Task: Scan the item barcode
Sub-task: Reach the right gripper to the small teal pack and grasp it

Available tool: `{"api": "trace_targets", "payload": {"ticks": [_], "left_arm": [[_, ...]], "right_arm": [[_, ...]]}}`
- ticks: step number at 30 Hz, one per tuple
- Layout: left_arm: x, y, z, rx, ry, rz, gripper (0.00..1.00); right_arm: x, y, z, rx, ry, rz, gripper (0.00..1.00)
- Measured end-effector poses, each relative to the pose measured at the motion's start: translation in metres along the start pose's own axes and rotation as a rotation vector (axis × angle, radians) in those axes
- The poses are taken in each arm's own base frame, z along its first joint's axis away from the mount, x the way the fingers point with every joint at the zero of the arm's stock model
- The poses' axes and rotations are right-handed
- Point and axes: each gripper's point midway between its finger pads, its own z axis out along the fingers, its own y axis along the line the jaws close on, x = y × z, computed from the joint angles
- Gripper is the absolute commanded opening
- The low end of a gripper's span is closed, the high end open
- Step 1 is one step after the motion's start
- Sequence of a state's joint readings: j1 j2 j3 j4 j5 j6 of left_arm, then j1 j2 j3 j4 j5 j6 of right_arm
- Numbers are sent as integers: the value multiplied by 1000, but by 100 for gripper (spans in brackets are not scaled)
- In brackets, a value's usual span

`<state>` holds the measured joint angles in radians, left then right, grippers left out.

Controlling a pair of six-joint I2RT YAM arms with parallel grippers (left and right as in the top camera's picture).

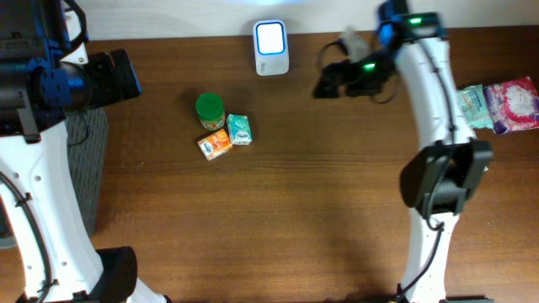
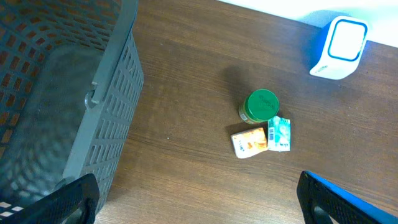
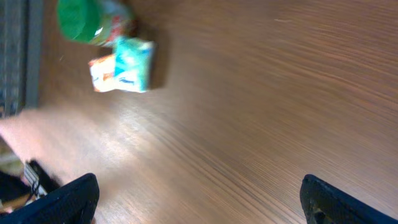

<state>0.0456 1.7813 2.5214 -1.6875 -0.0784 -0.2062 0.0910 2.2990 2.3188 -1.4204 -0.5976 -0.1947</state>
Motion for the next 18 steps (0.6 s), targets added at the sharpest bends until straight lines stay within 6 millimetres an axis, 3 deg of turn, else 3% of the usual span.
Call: {"api": "trace_targets", "payload": {"ticks": [1,2,5,7,10,13,16,18], "left_arm": [[0,0,0,0,0,0,99],[0,0,0,0,-1,0,99],[0,0,0,0,0,0,99],[0,0,0,0,0,0,99],[0,0,0,0,0,0,99],[0,0,0,0,0,0,99],[0,0,0,0,0,0,99],[0,0,0,0,0,0,99]], "right_arm": [[-2,9,11,-4,4,-22,99],[-3,37,41,-29,26,-68,100],[-5,92,102,-27,29,-157,91],[3,113,128,64,44,-166,92],[-2,114,138,209,0,-103,92],[-16,98,132,204,-47,-27,71],[-18,82,156,126,-25,34,49],[-17,76,174,109,-12,70,49]]}}
